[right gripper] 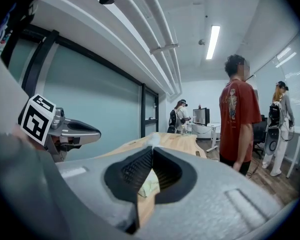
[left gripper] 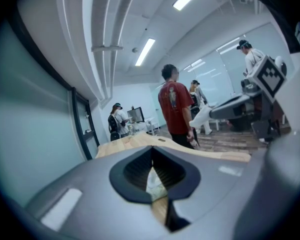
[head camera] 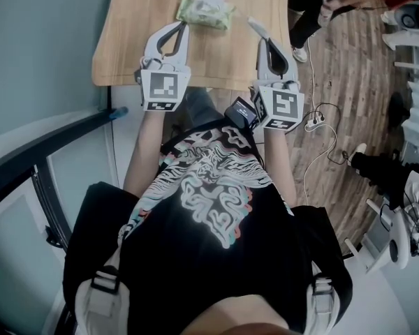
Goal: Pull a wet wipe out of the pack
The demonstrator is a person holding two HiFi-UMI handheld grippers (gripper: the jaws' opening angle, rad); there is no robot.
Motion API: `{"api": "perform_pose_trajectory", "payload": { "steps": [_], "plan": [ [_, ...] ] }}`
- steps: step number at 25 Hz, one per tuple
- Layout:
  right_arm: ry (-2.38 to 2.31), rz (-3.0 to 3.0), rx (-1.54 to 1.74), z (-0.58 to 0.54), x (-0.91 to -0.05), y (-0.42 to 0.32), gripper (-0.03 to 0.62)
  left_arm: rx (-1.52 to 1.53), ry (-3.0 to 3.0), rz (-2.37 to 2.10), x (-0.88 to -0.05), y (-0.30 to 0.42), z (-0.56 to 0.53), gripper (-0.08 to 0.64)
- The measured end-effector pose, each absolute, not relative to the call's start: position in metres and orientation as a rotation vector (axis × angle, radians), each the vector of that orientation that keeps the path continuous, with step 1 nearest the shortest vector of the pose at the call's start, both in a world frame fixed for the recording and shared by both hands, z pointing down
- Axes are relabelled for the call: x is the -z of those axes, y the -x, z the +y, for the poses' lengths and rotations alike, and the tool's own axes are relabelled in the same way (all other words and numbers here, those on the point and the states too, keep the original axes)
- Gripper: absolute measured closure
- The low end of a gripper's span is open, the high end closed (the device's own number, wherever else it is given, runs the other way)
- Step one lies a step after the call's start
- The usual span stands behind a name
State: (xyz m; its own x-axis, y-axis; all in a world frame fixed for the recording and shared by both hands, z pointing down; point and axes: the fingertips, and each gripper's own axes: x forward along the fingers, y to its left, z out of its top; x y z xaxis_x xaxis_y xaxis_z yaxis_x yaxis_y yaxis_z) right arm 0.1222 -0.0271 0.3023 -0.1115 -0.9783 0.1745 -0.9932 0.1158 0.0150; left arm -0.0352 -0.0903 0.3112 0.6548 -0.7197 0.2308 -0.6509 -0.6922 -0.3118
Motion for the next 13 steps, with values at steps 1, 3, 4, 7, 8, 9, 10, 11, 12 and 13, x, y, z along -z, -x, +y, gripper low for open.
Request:
{"api": "perform_pose_trajectory", "payload": {
  "steps": [1, 3, 4, 7, 8, 9, 10, 11, 12, 13],
  "plan": [
    [-1.998, -2.233, -0.16, -0.0267, -0.3033, -0.1234, 0.589, 0.504, 2.672, 1.12, -0.3122, 0.0356, -0.0907, 0.572],
    [-2.001, -2.225, -0.162, -0.026, -0.3057, -0.1241, 0.589, 0.502, 2.67, 1.118, -0.3125, 0.0372, -0.0915, 0.572],
    [-2.001, -2.223, -0.164, -0.0257, -0.3069, -0.1236, 0.589, 0.502, 2.67, 1.117, -0.3126, 0.0382, -0.092, 0.572],
    [-2.009, -2.214, -0.18, -0.0255, -0.3105, -0.1222, 0.589, 0.505, 2.673, 1.109, -0.314, 0.0402, -0.0934, 0.572],
    [-2.011, -2.213, -0.18, -0.0258, -0.3109, -0.1219, 0.589, 0.505, 2.674, 1.106, -0.3142, 0.0404, -0.0936, 0.571],
    [-2.012, -2.212, -0.179, -0.0265, -0.3109, -0.1217, 0.589, 0.506, 2.675, 1.104, -0.3141, 0.0405, -0.0941, 0.571],
    [-2.012, -2.212, -0.178, -0.0276, -0.3106, -0.1215, 0.589, 0.507, 2.674, 1.102, -0.3137, 0.0405, -0.0949, 0.571],
    [-2.012, -2.212, -0.177, -0.0287, -0.3102, -0.1214, 0.589, 0.508, 2.674, 1.1, -0.3133, 0.0404, -0.0961, 0.572],
    [-2.012, -2.211, -0.176, -0.0299, -0.3097, -0.1213, 0.589, 0.508, 2.674, 1.098, -0.3129, 0.0402, -0.0973, 0.572],
    [-2.013, -2.211, -0.174, -0.0311, -0.3092, -0.1212, 0.589, 0.508, 2.674, 1.097, -0.3126, 0.04, -0.0985, 0.572]
  ]
}}
